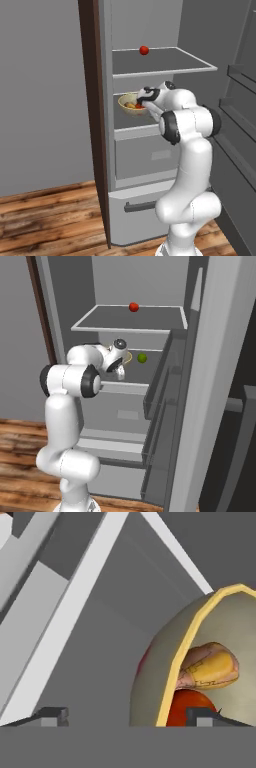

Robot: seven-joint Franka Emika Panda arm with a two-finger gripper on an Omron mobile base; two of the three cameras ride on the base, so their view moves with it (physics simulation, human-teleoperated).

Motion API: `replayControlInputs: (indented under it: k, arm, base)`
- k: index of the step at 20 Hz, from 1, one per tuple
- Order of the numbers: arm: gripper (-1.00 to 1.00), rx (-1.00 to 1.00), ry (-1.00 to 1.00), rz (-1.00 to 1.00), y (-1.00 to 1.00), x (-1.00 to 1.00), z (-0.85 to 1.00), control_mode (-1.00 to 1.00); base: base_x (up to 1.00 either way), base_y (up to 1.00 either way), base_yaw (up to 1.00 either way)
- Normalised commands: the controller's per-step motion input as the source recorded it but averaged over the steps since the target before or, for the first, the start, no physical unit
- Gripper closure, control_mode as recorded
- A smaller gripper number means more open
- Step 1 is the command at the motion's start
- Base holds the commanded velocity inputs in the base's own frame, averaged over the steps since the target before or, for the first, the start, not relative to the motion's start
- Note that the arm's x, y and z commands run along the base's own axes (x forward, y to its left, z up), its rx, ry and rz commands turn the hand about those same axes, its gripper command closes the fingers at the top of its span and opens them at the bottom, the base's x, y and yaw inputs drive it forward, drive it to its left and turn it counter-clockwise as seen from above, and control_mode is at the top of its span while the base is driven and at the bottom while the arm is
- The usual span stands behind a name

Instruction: Pick the chicken drumstick and tomato from their plates and place them in the bowl. Then put the bowl in the fridge.

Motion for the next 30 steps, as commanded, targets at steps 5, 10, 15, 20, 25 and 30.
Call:
replayControlInputs:
  k: [5, 10, 15, 20, 25, 30]
  arm:
    - [-1.00, 0.11, -0.01, 0.00, -0.01, -0.47, 0.18, -1.00]
    - [-1.00, 0.02, -0.05, -0.01, -0.01, -0.61, 0.09, -1.00]
    - [-1.00, -0.07, -0.10, -0.03, 0.08, -0.50, 0.35, -1.00]
    - [-1.00, -0.18, -0.09, -0.05, 0.01, -0.56, 0.50, -1.00]
    - [-1.00, -0.20, 0.00, -0.01, 0.17, -0.36, 0.46, -1.00]
    - [-1.00, -0.11, 0.02, 0.00, 0.21, -0.29, 0.50, -1.00]
  base:
    - [0.00, 0.00, 0.00]
    - [0.00, 0.00, 0.00]
    - [0.00, 0.00, 0.00]
    - [0.00, 0.00, 0.00]
    - [0.00, 0.00, 0.00]
    - [0.00, 0.00, 0.00]
